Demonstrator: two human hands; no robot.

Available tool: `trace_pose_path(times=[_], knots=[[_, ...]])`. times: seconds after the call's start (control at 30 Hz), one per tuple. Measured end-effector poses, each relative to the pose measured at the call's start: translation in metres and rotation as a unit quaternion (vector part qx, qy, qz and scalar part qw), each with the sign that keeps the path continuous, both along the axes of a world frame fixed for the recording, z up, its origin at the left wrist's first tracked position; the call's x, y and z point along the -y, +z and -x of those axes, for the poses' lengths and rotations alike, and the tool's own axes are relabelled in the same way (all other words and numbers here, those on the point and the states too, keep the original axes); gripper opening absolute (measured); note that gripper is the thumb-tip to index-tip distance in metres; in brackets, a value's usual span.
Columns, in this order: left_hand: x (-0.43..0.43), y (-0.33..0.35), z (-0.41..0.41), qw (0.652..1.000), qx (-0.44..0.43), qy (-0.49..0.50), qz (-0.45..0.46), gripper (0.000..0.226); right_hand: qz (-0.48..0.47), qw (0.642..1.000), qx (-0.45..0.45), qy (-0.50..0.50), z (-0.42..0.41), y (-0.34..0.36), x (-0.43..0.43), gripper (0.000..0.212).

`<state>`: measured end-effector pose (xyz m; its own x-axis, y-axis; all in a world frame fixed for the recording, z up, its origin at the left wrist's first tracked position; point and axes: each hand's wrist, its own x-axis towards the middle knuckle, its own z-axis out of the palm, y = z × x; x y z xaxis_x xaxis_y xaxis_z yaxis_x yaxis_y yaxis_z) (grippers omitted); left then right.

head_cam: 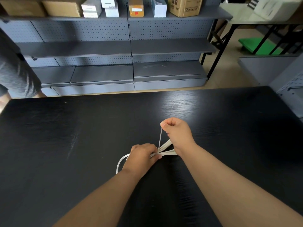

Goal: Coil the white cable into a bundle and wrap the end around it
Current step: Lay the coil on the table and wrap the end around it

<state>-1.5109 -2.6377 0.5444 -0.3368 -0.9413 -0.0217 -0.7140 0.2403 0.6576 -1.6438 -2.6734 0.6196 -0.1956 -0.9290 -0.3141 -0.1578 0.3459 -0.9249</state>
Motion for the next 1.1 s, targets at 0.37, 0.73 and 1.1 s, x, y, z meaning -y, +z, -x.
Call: trace_pose_path(times=[0.37, 0.73, 1.1], knots=[[0.006, 0.000, -0.006, 0.996, 0.021, -0.074, 0.050, 0.009, 0.014, 1.000, -0.009, 0.011, 0.003, 0.003, -0.005, 0.023], [0.012, 0.002, -0.020, 0.991, 0.043, -0.108, 0.063, 0.010, 0.024, 1.000, -0.005, 0.007, -0.002, 0.002, -0.009, 0.018], [0.013, 0.021, -0.033, 0.990, 0.096, -0.101, 0.028, 0.025, -0.024, 0.832, -0.403, 0.381, 0.040, -0.027, -0.023, 0.071]])
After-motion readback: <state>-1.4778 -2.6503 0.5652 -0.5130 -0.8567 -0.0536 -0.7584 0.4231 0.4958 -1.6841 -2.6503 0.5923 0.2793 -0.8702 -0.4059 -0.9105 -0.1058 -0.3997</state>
